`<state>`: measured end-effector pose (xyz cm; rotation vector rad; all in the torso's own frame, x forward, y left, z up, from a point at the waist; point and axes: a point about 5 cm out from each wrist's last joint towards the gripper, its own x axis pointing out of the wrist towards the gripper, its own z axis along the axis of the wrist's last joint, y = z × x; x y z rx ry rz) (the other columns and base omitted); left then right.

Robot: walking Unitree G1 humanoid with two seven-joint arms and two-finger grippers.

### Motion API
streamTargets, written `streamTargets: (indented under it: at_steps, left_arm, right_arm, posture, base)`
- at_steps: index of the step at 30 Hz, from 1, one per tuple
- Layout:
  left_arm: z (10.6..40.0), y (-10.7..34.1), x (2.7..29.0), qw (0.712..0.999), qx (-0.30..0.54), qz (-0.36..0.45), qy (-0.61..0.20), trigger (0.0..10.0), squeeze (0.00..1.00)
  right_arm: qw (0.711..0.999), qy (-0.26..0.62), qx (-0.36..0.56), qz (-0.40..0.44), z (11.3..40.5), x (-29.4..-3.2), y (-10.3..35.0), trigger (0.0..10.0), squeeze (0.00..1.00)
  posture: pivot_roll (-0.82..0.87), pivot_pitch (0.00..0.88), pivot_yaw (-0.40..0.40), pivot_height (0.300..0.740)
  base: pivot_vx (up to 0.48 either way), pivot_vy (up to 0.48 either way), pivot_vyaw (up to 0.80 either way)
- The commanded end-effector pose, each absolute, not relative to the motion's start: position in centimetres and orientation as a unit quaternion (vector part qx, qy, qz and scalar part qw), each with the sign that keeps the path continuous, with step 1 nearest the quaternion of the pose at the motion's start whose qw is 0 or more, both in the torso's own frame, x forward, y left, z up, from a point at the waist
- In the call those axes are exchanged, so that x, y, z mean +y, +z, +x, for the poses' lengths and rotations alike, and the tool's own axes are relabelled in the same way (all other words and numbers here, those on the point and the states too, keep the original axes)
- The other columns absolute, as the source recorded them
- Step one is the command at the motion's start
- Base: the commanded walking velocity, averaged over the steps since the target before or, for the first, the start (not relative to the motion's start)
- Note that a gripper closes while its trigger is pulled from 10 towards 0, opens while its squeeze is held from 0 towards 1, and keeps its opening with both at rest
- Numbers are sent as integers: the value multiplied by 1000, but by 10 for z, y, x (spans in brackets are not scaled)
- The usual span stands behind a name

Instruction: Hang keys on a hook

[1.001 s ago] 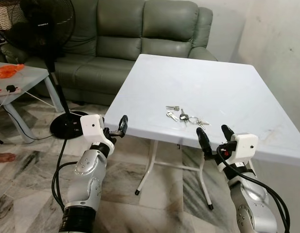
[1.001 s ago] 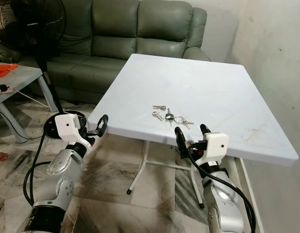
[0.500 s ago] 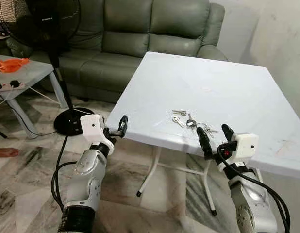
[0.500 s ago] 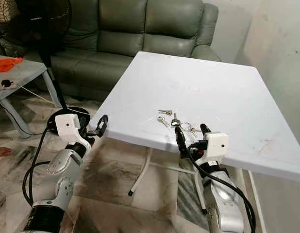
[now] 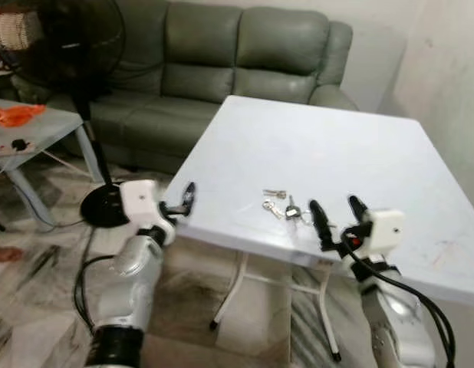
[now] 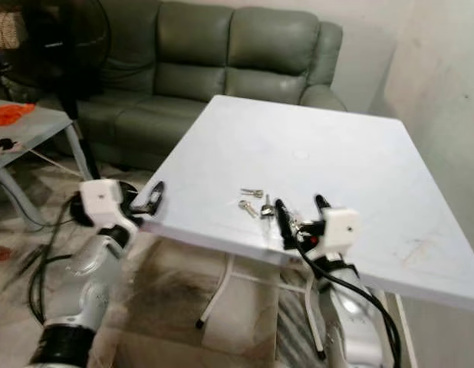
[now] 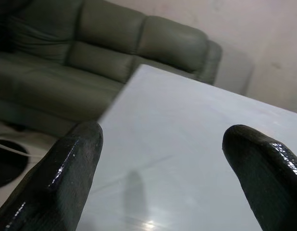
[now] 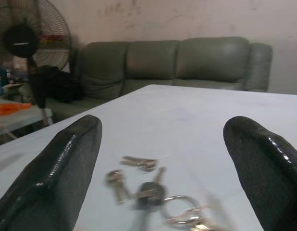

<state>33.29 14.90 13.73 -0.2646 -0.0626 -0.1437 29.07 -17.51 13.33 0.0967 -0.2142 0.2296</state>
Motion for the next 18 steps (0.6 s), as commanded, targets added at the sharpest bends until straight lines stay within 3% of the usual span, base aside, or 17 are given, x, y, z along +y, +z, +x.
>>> streamTargets:
  at_steps: [1, 10, 18]
  left_arm:
    - [334, 142, 135, 986, -36, -135, -94, 10000, 0]
    - [333, 142, 134, 984, -38, -148, -93, 10000, 0]
    - [324, 131, 119, 984, -23, -127, -121, 10000, 0]
  right_arm:
    - [988, 100, -108, 43, 289, -185, 135, 10000, 0]
    - [988, 103, -106, 41, 290, -185, 135, 10000, 0]
    - [988, 121, -93, 22, 292, -188, 134, 10000, 0]
  posture:
    - [13, 0, -40, 740]
    - [13, 0, -43, 740]
    - [17, 0, -51, 740]
  base:
    - [300, 0, 0]
    - [281, 0, 0]
    - [0, 0, 0]
